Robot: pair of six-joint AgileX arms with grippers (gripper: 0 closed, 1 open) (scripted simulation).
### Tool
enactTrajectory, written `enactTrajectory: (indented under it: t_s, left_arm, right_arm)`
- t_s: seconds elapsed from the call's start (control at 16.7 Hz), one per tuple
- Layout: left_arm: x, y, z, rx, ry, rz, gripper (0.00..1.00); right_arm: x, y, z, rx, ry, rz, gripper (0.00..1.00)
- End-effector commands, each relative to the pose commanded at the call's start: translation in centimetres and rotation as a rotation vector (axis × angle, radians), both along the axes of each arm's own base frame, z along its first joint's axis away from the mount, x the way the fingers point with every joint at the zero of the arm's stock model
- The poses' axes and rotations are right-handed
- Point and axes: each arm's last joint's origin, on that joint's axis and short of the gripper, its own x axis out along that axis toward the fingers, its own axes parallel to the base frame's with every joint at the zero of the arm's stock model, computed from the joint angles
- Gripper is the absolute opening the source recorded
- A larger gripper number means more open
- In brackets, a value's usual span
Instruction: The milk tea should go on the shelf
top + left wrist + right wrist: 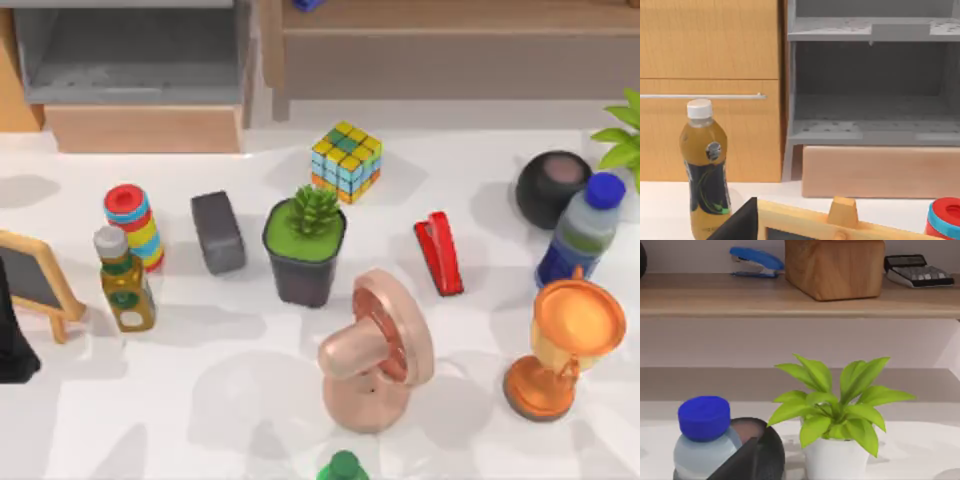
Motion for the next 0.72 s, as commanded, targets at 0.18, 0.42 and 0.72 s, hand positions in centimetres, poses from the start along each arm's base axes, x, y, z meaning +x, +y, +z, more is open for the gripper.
enactTrajectory:
  t_s: [0.18,0.42,0.72]
  left_arm:
    - [0.0,0.0,0.0,0.000,0.000,0.000,1.00]
    - [0.0,0.0,0.0,0.000,0.000,0.000,1.00]
    - [0.0,0.0,0.0,0.000,0.000,0.000,1.00]
  right_arm:
    - [0.0,0.0,0.1,0.000,-0.001,0.000,1.00]
    - [0.8,-0.5,1.4,-0.005,-0.011,-0.004,1.00]
    - [3.7,-2.4,3.5,-0.012,-0.007,-0.008,1.00]
